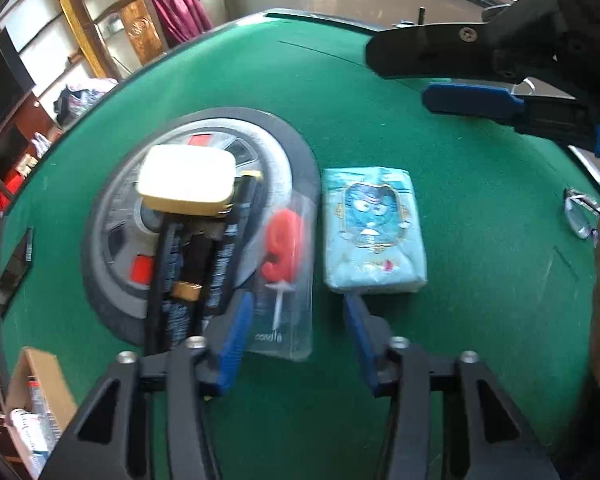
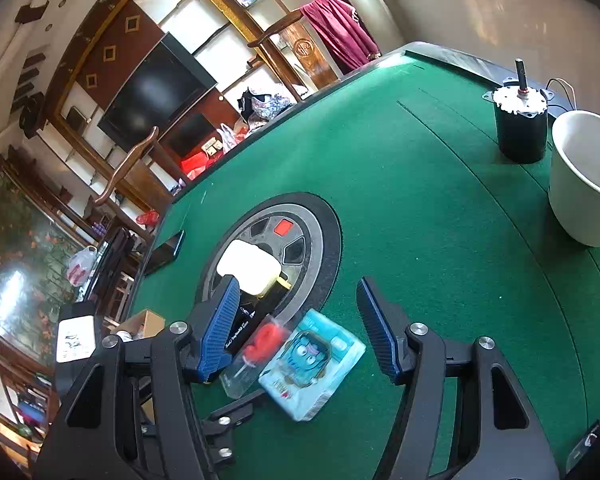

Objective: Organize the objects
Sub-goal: 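Grasp the red candle box with the left tool while the right tool reaches the blue snack packet, then lift the candle box with the left tool while the right tool grasps and lifts the blue packet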

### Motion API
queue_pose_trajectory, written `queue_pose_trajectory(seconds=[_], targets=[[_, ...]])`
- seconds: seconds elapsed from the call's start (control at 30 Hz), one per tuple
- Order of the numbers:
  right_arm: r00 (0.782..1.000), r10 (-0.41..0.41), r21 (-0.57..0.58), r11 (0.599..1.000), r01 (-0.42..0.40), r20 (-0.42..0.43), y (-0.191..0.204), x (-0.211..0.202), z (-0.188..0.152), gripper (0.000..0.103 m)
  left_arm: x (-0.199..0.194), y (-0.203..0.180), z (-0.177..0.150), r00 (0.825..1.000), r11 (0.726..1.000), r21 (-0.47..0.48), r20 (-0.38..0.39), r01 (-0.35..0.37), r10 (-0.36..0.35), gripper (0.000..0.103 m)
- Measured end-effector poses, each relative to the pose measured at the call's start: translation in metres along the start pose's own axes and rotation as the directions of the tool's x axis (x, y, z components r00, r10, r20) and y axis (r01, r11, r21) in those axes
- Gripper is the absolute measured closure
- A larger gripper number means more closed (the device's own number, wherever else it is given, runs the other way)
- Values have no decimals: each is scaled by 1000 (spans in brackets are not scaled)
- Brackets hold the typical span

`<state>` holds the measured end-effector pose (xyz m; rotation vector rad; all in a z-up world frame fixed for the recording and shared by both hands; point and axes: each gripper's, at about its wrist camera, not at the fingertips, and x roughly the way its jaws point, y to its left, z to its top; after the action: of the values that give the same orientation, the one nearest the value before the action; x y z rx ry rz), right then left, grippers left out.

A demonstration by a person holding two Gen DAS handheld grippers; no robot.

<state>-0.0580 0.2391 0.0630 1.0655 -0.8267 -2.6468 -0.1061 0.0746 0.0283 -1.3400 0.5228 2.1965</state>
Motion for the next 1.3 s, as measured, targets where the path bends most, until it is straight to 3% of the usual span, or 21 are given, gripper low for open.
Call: queue_pose_trajectory(seconds=[0.1,0.27,0.37,0.43,0.5,0.6,0.77,0.87,1.07,1.17,1.3], targets=[[1000,-4,4,1000,4,-3,-1,0,0,42,6,1,7,1000,999,-33,14,-12,13,67],[1000,-12,8,1000,12,-1,-1,-2,1,41,14,15,21,999,986,-163,29,34,-30,66],[1000,-23,18,1000,22,2,-4,-2,3,41,15,20,22,996,974,-212,42,83,-76,57],[1000,-23,24,999,22,4,-5,-2,3,41,15,17,22,998,977,-206,41,60,-52,58],[1000,-25,24,999,25,7,-5,-3,4,41,13,12,21,999,981,-191,30,-22,28,76],[1000,-29,25,999,29,8,-5,-3,5,42,8,15,12,999,965,-261,21,-30,37,76],[997,-75,37,996,75,-8,-10,-2,5,42,-14,9,-36,993,939,-328,26,-102,117,76],[991,-126,77,989,129,-41,-18,0,3,42,-29,11,-68,990,926,-368,76,-84,120,76],[980,-122,150,978,145,-155,-29,18,-9,42,-24,14,-71,988,929,-363,108,-67,113,76],[983,-116,128,983,134,-144,-18,24,-15,42,-17,13,-65,987,931,-358,112,-70,117,76],[965,-197,51,977,208,-173,2,47,-15,42,-18,14,-67,986,932,-354,116,-75,123,75]])
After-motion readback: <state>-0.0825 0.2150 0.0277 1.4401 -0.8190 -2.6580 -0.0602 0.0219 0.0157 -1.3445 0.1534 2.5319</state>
